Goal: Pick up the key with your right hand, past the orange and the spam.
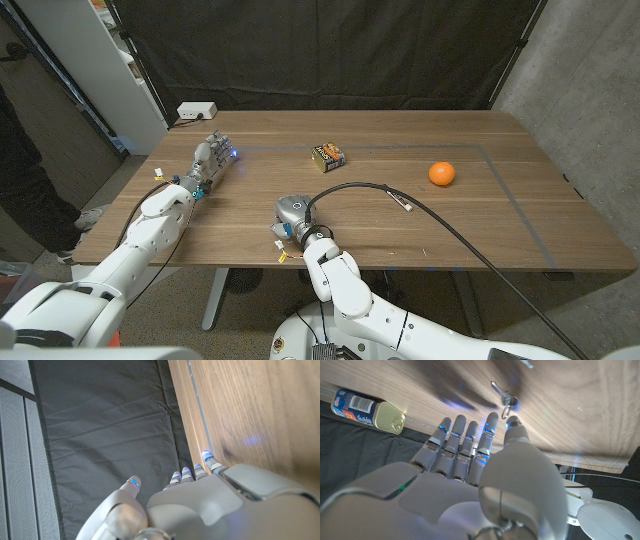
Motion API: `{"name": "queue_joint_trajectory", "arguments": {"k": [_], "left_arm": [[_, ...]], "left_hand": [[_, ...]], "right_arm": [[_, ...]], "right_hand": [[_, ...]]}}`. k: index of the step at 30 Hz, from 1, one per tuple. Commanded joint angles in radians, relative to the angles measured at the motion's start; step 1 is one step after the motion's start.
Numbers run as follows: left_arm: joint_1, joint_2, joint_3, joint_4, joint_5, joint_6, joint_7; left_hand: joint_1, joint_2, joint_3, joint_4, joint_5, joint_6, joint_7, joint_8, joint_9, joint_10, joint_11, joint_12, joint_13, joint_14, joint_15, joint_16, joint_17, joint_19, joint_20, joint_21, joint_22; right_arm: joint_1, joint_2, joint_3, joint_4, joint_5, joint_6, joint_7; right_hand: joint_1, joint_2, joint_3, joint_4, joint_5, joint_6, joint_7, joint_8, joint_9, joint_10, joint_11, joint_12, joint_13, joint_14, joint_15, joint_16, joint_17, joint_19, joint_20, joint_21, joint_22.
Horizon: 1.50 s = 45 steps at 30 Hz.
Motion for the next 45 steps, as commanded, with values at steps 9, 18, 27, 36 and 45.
{"name": "queue_joint_trajectory", "arguments": {"k": [9, 18, 27, 36, 45], "left_arm": [[-0.028, -0.016, 0.009, 0.030, 0.017, -0.016, -0.006], [-0.044, -0.024, 0.019, 0.044, 0.030, -0.022, -0.009], [-0.047, -0.028, 0.020, 0.032, 0.036, -0.024, 0.011], [-0.053, -0.031, 0.021, 0.034, 0.041, -0.018, 0.031], [-0.067, -0.041, 0.026, 0.059, 0.045, -0.025, 0.026]], "left_hand": [[-0.005, 0.087, -0.007, 0.001, 0.006, -0.088, 0.001, 0.002, 0.006, -0.137, 0.008, 0.001, 0.004, -0.147, 0.002, 0.004, 0.002, -0.114, 0.005, -0.002, 0.002], [-0.005, 0.087, -0.008, 0.000, 0.006, -0.088, -0.001, 0.002, 0.006, -0.138, 0.006, 0.001, 0.004, -0.148, 0.002, 0.003, 0.002, -0.115, 0.005, -0.003, 0.002], [-0.004, 0.086, -0.008, -0.001, 0.006, -0.088, -0.001, 0.002, 0.005, -0.139, 0.005, 0.001, 0.004, -0.148, 0.001, 0.003, 0.002, -0.114, 0.004, -0.004, 0.002], [-0.002, 0.089, -0.007, -0.002, 0.006, -0.089, 0.002, 0.002, 0.005, -0.141, 0.006, 0.001, 0.004, -0.149, 0.002, 0.002, 0.002, -0.114, 0.003, -0.005, 0.002], [0.000, 0.093, -0.004, -0.003, 0.007, -0.091, 0.003, 0.001, 0.006, -0.144, 0.007, 0.000, 0.004, -0.151, 0.003, 0.002, 0.001, -0.116, 0.005, -0.007, 0.002]], "right_arm": [[0.006, -0.076, -0.004, -0.068, 0.036, -0.042, 0.014], [-0.028, -0.115, 0.023, -0.117, 0.046, -0.043, -0.001], [-0.049, -0.136, 0.036, -0.141, 0.060, -0.017, -0.031], [-0.075, -0.160, 0.046, -0.187, 0.102, 0.052, -0.065], [-0.076, -0.156, 0.058, -0.186, 0.123, 0.074, -0.066]], "right_hand": [[-0.084, -0.050, -0.076, 0.069, -0.016, -0.082, 0.015, -0.022, 0.011, -0.043, 0.029, 0.017, 0.029, 0.015, -0.079, -0.033, 0.010, 0.006, 0.020, 0.012, 0.005], [-0.082, -0.042, -0.085, 0.073, -0.012, -0.032, 0.022, -0.003, 0.008, -0.028, 0.034, 0.032, 0.033, 0.035, -0.079, -0.035, 0.016, 0.017, 0.030, 0.017, 0.004], [-0.095, -0.048, -0.102, 0.081, -0.011, 0.012, 0.022, 0.031, 0.026, 0.004, 0.030, 0.053, 0.042, 0.057, -0.077, -0.035, 0.022, 0.028, 0.038, 0.021, 0.004], [-0.154, -0.051, -0.134, 0.114, -0.010, 0.035, 0.041, 0.048, 0.030, 0.018, 0.043, 0.065, 0.042, 0.082, -0.064, -0.040, 0.027, 0.040, 0.056, 0.025, 0.003], [-0.146, -0.041, -0.137, 0.114, -0.001, 0.068, 0.058, 0.057, 0.019, 0.041, 0.043, 0.077, 0.037, 0.099, -0.068, -0.047, 0.027, 0.045, 0.060, 0.026, 0.001]]}}
